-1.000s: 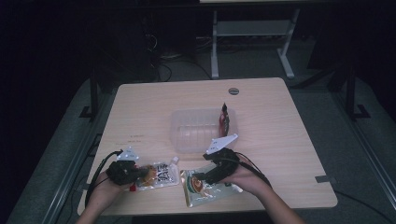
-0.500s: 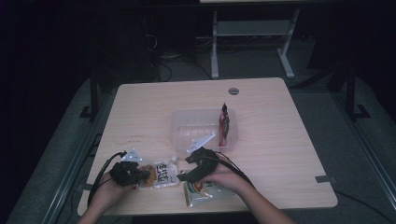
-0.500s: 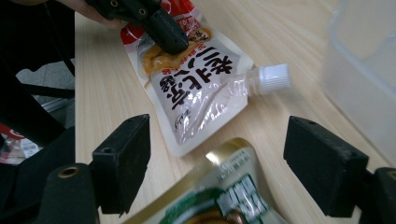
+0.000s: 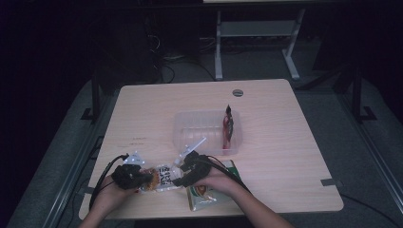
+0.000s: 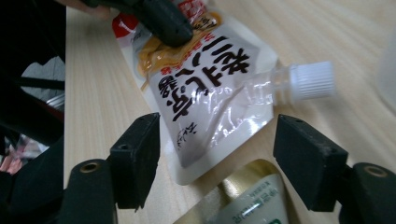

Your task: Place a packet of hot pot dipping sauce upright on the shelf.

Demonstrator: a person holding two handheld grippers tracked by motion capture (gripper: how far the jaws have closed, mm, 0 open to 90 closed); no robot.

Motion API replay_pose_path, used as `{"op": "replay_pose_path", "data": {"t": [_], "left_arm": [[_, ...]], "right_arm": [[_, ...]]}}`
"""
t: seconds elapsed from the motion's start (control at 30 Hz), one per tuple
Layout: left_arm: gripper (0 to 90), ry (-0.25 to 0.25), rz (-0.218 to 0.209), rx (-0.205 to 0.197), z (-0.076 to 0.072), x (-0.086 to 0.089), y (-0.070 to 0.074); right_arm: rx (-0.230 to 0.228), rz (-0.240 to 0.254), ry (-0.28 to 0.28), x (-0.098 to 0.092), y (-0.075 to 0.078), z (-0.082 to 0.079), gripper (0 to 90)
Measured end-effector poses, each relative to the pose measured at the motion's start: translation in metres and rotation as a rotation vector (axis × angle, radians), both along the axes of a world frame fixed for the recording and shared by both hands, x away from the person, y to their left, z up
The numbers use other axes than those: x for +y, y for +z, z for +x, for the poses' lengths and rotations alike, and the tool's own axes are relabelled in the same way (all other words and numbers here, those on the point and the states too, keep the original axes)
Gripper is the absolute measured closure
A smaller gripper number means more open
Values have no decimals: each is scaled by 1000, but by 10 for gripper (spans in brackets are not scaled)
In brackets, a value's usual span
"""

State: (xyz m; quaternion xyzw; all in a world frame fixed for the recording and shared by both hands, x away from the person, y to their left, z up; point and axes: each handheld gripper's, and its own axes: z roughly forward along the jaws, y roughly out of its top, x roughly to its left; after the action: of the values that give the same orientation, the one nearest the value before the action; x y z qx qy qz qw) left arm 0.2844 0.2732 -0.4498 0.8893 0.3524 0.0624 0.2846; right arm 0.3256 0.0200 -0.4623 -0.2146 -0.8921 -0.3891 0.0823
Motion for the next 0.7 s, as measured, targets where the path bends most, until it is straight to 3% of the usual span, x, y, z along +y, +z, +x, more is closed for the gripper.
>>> {"op": "replay_pose_path", "data": {"t": [0.17,0.33,0.43,0.5,0.57,0.67,0.7], "left_arm": [[899,-1,1,0,0,0,0],[899,5,-16,6,0,1,-1],[899,5,-16,8,0,1,-1],[899,12,-29,13,0,2,-1],[899,12,-35,17,1,3,-1],[899,12,-39,13,1,3,-2],[899,11,-39,13,1,3,-2]], "right_arm": [[-8,-45,-3,7,-2,0,379],[17,-47,12,13,-1,1,407],[57,-25,7,14,-2,2,465],[56,-10,4,14,-2,2,583],[73,14,4,15,-1,0,626],[76,2,24,21,0,0,634],[59,0,34,23,-1,1,654]]}}
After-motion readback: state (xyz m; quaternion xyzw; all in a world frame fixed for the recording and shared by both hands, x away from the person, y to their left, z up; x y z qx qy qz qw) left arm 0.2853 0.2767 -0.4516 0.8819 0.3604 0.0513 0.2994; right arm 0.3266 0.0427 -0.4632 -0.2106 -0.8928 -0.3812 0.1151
